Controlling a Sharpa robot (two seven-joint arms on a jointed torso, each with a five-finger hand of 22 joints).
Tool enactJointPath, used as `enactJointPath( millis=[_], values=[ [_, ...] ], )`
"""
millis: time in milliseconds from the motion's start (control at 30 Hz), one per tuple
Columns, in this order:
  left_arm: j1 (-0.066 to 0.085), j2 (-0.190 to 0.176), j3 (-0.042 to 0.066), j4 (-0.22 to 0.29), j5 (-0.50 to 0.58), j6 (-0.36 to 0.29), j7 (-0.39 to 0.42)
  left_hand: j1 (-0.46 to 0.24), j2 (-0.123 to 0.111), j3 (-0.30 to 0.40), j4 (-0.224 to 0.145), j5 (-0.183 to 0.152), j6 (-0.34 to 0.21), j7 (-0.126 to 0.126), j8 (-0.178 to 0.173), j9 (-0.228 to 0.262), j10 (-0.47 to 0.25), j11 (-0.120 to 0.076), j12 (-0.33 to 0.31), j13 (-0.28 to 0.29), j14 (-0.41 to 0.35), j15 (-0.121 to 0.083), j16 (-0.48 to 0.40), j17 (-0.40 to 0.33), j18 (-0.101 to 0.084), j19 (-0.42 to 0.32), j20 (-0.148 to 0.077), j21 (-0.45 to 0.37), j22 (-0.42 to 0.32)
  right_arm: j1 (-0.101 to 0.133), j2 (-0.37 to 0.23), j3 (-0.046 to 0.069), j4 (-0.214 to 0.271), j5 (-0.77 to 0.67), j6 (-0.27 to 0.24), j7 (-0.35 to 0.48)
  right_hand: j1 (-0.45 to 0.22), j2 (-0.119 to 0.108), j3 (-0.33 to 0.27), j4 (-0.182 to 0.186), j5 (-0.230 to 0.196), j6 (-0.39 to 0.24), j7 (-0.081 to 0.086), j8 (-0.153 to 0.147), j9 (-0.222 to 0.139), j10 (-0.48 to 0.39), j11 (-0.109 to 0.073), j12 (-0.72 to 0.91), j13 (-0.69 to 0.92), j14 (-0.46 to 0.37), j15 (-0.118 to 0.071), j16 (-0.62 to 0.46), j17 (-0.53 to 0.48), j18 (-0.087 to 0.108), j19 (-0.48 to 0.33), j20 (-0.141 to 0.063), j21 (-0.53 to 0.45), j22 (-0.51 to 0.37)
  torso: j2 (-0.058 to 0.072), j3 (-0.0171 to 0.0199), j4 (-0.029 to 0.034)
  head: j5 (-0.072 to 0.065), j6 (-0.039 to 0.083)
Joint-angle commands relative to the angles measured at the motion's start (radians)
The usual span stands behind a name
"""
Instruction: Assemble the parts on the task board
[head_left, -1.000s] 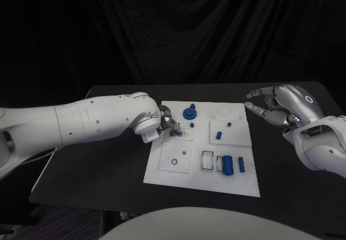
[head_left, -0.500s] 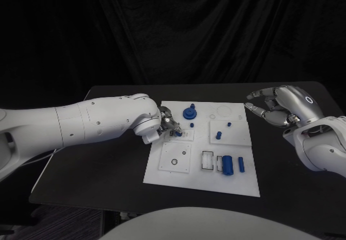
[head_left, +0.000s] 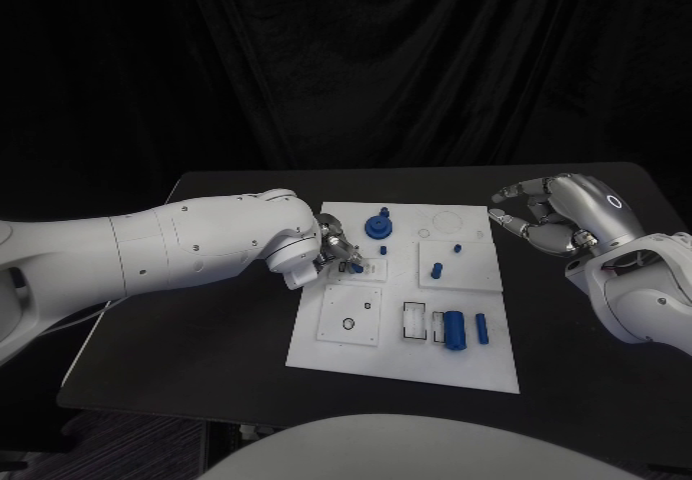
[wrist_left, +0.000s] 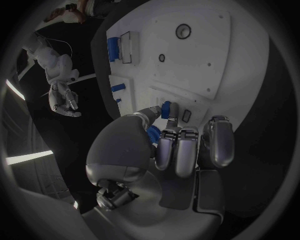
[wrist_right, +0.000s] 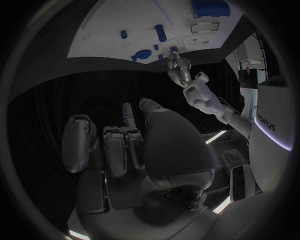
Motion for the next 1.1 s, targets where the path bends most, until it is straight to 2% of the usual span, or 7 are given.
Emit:
enactJointPath(
  millis=[33,200,267,400,633,900,1100],
  values=[
    [-0.008,0.002,-0.003,0.0,0.003,0.004,0.003,-0.002,0.007,-0.011,0.003,-0.01,-0.004,-0.002,-0.007,0.001,0.104,0.001,0.0,0.263,0.104,0.001,0.003,0.263,-0.002,-0.008,0.001,-0.007,0.0,-0.003,-0.001,0.001,0.0,0.012,0.017,-0.01,0.005,0.0,0.002,0.002,-0.006,0.007,0.002,0.004,-0.001,0.108,0.007,0.003,0.263,0.104,0.005,0.003,0.263,0.015,-0.008,0.003,-0.005,0.173,0.0,0.0003,0.0001,0.001,0.0],
    [-0.008,-0.002,-0.003,0.001,0.003,-0.003,0.001,-0.002,0.007,-0.02,0.006,-0.015,-0.001,-0.003,-0.006,0.004,0.104,0.001,0.0,0.263,0.104,0.001,0.003,0.263,-0.002,-0.008,0.001,-0.007,0.0,-0.004,-0.002,0.001,0.0,0.015,0.022,-0.013,0.005,0.0,0.002,0.002,-0.006,0.007,0.002,0.004,-0.001,0.108,0.007,0.003,0.263,0.104,0.005,0.003,0.263,0.015,-0.008,0.003,-0.005,0.173,0.0,0.0002,-0.0001,0.0,0.0],
    [-0.008,-0.004,-0.003,0.001,0.003,-0.003,0.0,-0.016,0.004,-0.057,0.024,-0.037,-0.004,-0.004,0.002,0.018,0.104,0.0,0.0,0.263,0.104,0.0,0.003,0.263,-0.002,-0.008,0.002,-0.01,0.0,-0.004,-0.002,0.001,0.0,0.015,0.025,-0.015,0.005,0.0,0.002,0.002,-0.007,0.008,0.002,0.004,-0.001,0.108,0.007,0.003,0.263,0.104,0.005,0.003,0.263,0.015,-0.008,0.003,-0.005,0.172,0.0,0.0002,0.0002,-0.001,0.0],
    [-0.008,-0.005,-0.003,0.0,0.003,0.0,-0.002,-0.019,0.007,-0.071,0.031,-0.042,-0.003,-0.005,0.007,0.025,0.104,-0.001,0.0,0.263,0.104,0.0,0.003,0.263,-0.001,-0.008,0.001,-0.012,0.0,-0.004,-0.002,0.001,0.0,0.016,0.029,-0.017,0.005,0.0,0.002,0.002,-0.007,0.008,0.002,0.004,-0.001,0.108,0.007,0.003,0.263,0.104,0.005,0.003,0.263,0.015,-0.008,0.003,-0.005,0.172,0.0,0.0004,0.0001,0.001,0.0],
    [-0.009,-0.002,-0.003,-0.003,0.003,0.008,-0.004,0.021,0.021,-0.076,0.004,-0.007,-0.014,-0.009,0.014,0.041,0.104,-0.005,0.0,0.263,0.104,-0.004,0.003,0.263,0.0,-0.008,-0.003,-0.016,0.001,-0.004,0.0,0.001,-0.001,0.028,0.039,-0.02,0.005,0.0,0.002,0.002,-0.009,0.008,0.002,0.004,-0.002,0.105,0.007,0.0,0.259,0.104,0.005,0.003,0.263,0.015,-0.009,0.003,-0.008,0.172,0.0,0.0007,0.0,0.001,0.0],
    [-0.009,-0.002,-0.003,-0.006,0.003,0.003,0.004,0.025,0.027,-0.081,0.003,-0.004,-0.009,-0.011,0.025,0.052,0.104,-0.006,0.0,0.263,0.104,-0.005,0.003,0.263,-0.001,-0.007,-0.003,-0.016,0.003,-0.005,0.001,0.001,-0.001,0.038,0.052,-0.026,0.01,0.002,0.005,-0.001,0.0,0.008,0.002,0.002,-0.003,0.105,0.006,0.0,0.259,0.104,0.005,0.003,0.263,0.016,-0.01,0.003,-0.012,0.17,0.001,0.0001,-0.0003,0.0,0.0],
    [-0.009,-0.004,-0.003,-0.007,0.003,-0.002,0.017,0.079,0.034,-0.051,-0.047,0.092,-0.031,-0.014,0.063,0.1,0.104,-0.011,0.0,0.263,0.104,-0.01,0.003,0.263,-0.001,-0.006,-0.009,-0.021,0.007,-0.005,0.002,0.001,-0.001,0.059,0.065,-0.029,0.025,0.0,0.012,-0.008,0.026,0.009,0.002,-0.001,-0.005,0.103,0.006,-0.002,0.256,0.104,0.004,0.003,0.263,0.017,-0.012,0.003,-0.018,0.169,0.001,0.0004,-0.0002,-0.001,0.0]
  ],
)
